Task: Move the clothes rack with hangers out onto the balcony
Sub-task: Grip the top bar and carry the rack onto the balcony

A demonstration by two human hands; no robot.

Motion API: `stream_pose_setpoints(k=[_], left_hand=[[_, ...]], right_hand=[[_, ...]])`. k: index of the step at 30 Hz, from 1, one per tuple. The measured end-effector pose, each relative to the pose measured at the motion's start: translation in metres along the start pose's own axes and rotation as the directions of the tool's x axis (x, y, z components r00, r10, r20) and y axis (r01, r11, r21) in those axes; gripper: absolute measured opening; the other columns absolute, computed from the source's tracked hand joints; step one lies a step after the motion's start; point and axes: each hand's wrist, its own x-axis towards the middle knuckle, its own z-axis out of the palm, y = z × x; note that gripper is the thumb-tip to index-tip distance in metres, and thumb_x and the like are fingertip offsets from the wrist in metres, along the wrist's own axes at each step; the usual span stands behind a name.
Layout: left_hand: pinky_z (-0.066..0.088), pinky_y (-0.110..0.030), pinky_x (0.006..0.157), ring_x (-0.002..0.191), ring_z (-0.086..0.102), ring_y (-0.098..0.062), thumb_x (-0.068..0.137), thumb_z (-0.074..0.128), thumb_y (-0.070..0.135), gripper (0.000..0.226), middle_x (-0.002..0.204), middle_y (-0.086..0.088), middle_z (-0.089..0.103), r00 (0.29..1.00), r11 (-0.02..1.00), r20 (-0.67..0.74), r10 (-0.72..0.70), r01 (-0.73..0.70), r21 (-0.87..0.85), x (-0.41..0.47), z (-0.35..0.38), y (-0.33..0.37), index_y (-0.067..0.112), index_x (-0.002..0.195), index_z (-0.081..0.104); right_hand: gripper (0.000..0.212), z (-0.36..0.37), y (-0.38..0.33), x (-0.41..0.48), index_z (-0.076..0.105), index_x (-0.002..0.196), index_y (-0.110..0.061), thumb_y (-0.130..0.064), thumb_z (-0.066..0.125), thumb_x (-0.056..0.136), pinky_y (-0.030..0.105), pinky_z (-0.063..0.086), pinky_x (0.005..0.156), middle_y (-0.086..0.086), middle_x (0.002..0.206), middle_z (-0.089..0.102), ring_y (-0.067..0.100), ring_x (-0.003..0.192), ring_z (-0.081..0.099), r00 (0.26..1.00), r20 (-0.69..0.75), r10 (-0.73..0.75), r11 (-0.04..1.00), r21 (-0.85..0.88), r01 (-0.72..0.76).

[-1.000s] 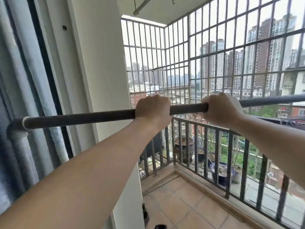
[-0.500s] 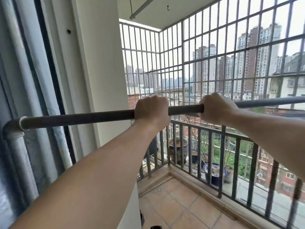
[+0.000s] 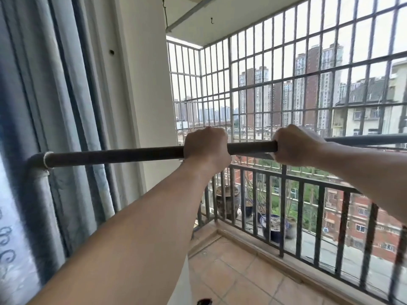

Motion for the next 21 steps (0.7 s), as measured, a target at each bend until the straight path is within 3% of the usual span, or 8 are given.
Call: stream_pose_setpoints(k=[3, 10, 14, 18, 21], left_hand=[[0.028, -0.025, 0.044, 0.046, 0.044, -0.012, 0.072, 0.065, 0.019, 0.004, 0.055, 0.005, 0.051, 0.999, 0.999, 0.000, 0.037, -0.037, -0.032, -0.003, -0.010, 0.010, 0.019, 0.075, 0.063], [0.043, -0.029, 0.053, 0.050, 0.050, -0.016, 0.074, 0.066, 0.017, 0.006, 0.058, 0.004, 0.051, 0.991, 0.988, -0.053, 0.124, -0.128, -0.081, -0.003, -0.033, 0.041, 0.017, 0.076, 0.060], [0.034, -0.030, 0.051, 0.047, 0.042, -0.014, 0.074, 0.065, 0.014, 0.008, 0.056, 0.003, 0.048, 0.987, 0.983, -0.065, 0.148, -0.154, -0.100, -0.002, -0.044, 0.062, 0.017, 0.073, 0.058], [0.035, -0.031, 0.053, 0.046, 0.039, -0.015, 0.075, 0.066, 0.014, 0.028, 0.055, 0.003, 0.046, 0.987, 0.982, -0.066, 0.149, -0.156, -0.109, 0.000, -0.050, 0.079, 0.019, 0.061, 0.042], [0.029, -0.029, 0.046, 0.045, 0.040, -0.015, 0.075, 0.067, 0.015, 0.030, 0.055, 0.003, 0.047, 0.986, 0.983, -0.083, 0.143, -0.151, -0.104, 0.000, -0.050, 0.088, 0.019, 0.060, 0.042]], right_hand=[[0.024, -0.014, 0.005, -0.016, 0.050, 0.060, -0.020, -0.009, 0.054, 0.082, 0.014, 0.031, 0.028, -0.003, 0.048, 0.054, 0.007, 0.031, 0.047, 1.000, 0.000, 0.029, 0.999, -0.035, -0.029], [0.021, -0.047, 0.022, -0.049, 0.053, 0.061, -0.018, -0.006, 0.057, 0.078, 0.012, 0.027, 0.026, -0.002, 0.048, 0.055, 0.006, 0.032, 0.048, 0.991, -0.037, 0.125, 0.986, -0.110, -0.128], [0.025, -0.060, 0.036, -0.062, 0.051, 0.059, -0.019, -0.004, 0.058, 0.078, 0.014, 0.030, 0.028, 0.000, 0.048, 0.056, 0.008, 0.033, 0.050, 0.986, -0.059, 0.159, 0.982, -0.092, -0.164], [0.026, -0.065, 0.050, -0.070, 0.054, 0.057, -0.019, -0.005, 0.059, 0.078, 0.012, 0.029, 0.027, -0.001, 0.046, 0.055, 0.007, 0.033, 0.050, 0.983, -0.092, 0.156, 0.982, -0.097, -0.165], [0.027, -0.065, 0.057, -0.075, 0.055, 0.054, -0.020, -0.008, 0.062, 0.078, 0.012, 0.028, 0.028, -0.004, 0.040, 0.052, 0.005, 0.030, 0.048, 0.982, -0.117, 0.147, 0.982, -0.099, -0.158]])
